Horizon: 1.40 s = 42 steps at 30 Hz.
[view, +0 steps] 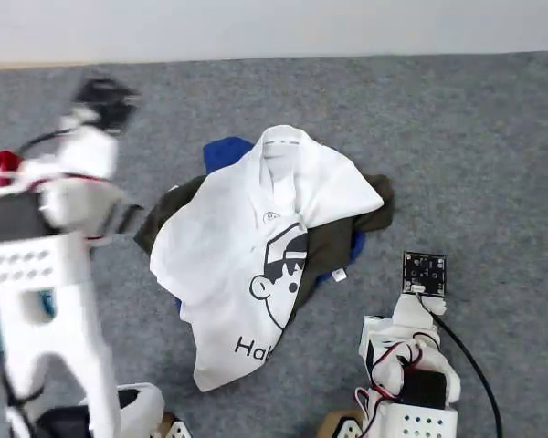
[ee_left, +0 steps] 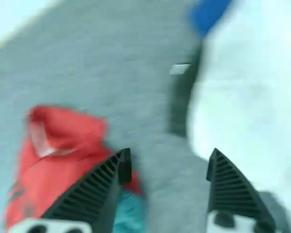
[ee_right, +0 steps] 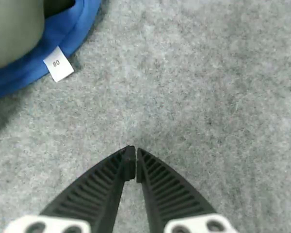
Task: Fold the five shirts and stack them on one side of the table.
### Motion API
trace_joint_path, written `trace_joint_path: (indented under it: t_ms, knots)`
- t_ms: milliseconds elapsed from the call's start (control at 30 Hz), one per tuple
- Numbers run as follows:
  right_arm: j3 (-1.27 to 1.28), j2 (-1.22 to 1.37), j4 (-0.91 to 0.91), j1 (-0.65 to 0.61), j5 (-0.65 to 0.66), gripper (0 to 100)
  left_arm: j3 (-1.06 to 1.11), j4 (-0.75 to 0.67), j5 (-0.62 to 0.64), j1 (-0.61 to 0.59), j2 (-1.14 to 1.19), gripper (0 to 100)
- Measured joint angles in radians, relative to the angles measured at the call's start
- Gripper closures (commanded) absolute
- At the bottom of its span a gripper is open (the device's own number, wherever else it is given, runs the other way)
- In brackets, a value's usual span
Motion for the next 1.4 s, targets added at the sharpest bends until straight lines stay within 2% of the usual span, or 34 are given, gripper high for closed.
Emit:
trace_joint_path:
  t_ms: [333, 600, 967, 1033, 1167, 1400]
  knots:
    - [0.000, 0.000, 0.000, 0.000, 0.000, 99.0, 0.000, 0.028, 0.017, 0.362, 0.265, 75]
    - [0.000, 0.000, 0.000, 0.000, 0.000, 99.0, 0.000, -0.041, 0.074, 0.522, 0.400, 75]
    - [0.000, 0.000, 0.000, 0.000, 0.000, 99.0, 0.000, -0.209, 0.091, 0.552, 0.703, 76]
    - [0.000, 0.000, 0.000, 0.000, 0.000, 99.0, -0.009, -0.224, 0.094, 0.552, 0.755, 81]
    - [0.000, 0.000, 0.000, 0.000, 0.000, 99.0, -0.020, -0.229, 0.095, 0.557, 0.809, 100]
    - [0.000, 0.000, 0.000, 0.000, 0.000, 99.0, -0.046, -0.196, 0.095, 0.540, 0.767, 100]
